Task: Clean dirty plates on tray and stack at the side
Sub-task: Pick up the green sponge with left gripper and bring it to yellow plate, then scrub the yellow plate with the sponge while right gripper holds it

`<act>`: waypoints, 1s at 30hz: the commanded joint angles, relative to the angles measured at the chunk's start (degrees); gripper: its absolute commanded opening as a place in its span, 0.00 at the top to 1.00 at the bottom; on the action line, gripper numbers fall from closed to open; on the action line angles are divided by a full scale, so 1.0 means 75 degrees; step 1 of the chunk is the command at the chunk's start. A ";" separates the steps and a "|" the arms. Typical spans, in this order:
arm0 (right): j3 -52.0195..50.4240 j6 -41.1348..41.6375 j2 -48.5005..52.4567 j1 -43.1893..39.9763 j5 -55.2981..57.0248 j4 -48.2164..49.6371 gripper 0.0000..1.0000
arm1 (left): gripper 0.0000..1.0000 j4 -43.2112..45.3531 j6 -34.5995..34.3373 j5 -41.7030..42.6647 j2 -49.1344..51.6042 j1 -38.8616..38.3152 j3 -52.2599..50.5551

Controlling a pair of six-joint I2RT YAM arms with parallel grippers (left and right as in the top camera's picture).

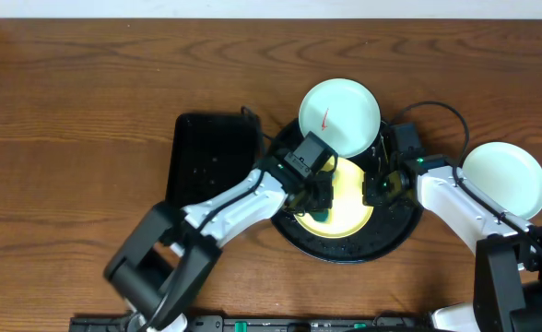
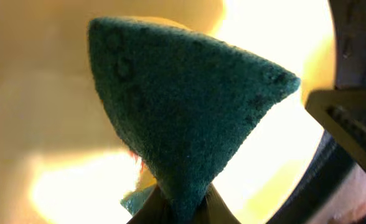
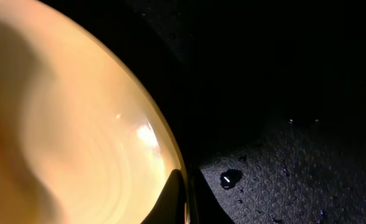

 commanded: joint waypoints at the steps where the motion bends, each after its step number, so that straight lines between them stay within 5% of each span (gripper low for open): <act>1: -0.0152 -0.0251 0.0070 0.0052 0.0548 0.0047 0.99 | 0.92 0.0405 -0.0003 0.0070 0.0592 0.0006 0.0061; 6: -0.0152 -0.0312 0.0070 0.0052 0.0551 0.0041 0.99 | 0.92 0.0160 0.0114 -0.0274 0.1274 0.0146 0.0073; 13: -0.0152 -0.0452 0.0070 0.0052 0.0557 0.0023 0.99 | 0.92 -0.2483 0.0099 -0.3407 0.1250 0.0562 0.0956; 17: -0.0152 -0.0481 0.0070 0.0052 0.0676 0.0020 0.99 | 0.93 -0.2722 0.0452 -0.4182 0.1256 0.0560 0.1262; 20: -0.0152 -0.0481 0.0070 0.0052 0.0697 0.0012 0.99 | 0.93 -0.2436 0.0446 -0.3672 0.1376 0.0522 0.1259; 25: -0.0152 -0.0481 0.0070 0.0052 0.0697 0.0017 0.99 | 0.93 -0.1370 0.0108 -0.0289 0.1757 0.0385 0.1250; 30: -0.0152 -0.0481 0.0070 0.0052 0.0697 0.0017 0.99 | 0.93 -0.0749 0.0108 0.1384 0.1941 0.0090 0.1250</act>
